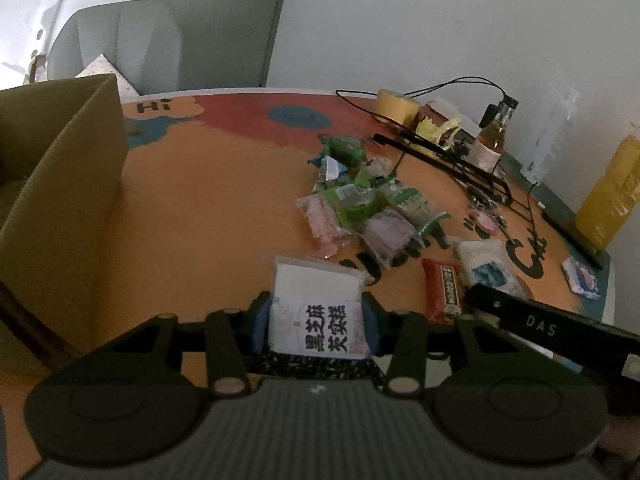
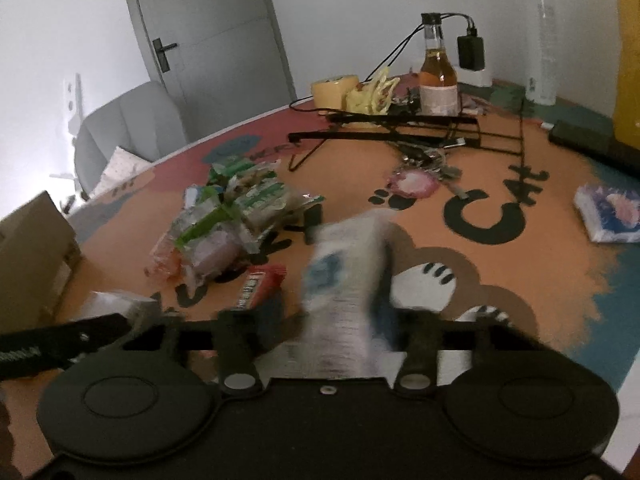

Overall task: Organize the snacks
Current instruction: 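Grasp the white black-sesame packet with the left tool while the right tool grasps the white cake bag, then carry both packets to the box while the right tool releases the cake bag inside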

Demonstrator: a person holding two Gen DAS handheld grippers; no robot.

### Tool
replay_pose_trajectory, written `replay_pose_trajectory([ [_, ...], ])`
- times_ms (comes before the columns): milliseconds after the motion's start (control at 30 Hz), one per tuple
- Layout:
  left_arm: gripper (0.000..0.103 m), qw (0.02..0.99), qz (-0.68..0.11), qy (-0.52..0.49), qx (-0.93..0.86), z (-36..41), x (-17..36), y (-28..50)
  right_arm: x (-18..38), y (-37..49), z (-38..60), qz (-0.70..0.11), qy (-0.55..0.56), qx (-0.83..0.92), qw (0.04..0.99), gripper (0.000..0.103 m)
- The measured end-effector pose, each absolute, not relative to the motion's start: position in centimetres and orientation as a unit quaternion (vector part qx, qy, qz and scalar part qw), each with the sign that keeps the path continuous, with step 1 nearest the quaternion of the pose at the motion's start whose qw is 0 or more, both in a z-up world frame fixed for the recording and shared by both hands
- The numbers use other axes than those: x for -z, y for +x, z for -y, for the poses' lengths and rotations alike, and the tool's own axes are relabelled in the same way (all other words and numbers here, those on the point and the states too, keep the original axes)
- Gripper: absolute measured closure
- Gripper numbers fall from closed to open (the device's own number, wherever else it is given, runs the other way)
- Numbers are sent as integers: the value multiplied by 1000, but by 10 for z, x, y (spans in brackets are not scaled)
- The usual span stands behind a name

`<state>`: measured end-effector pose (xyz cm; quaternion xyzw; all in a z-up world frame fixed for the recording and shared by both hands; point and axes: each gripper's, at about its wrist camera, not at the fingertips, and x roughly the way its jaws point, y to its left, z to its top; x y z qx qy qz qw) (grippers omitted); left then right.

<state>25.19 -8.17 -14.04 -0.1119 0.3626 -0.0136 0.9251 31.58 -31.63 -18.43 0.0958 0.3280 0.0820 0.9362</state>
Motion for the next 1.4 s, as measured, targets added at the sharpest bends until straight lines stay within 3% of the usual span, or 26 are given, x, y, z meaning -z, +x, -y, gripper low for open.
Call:
replay_pose_trajectory([
  [300,58,930,-347,-118,18,77,129,244,174,306,321,-321,127,-105,933,79],
  [1400,58,958,-253,-127,-47,-3,53,197,108,296,231,-253,137,-221,932,80],
])
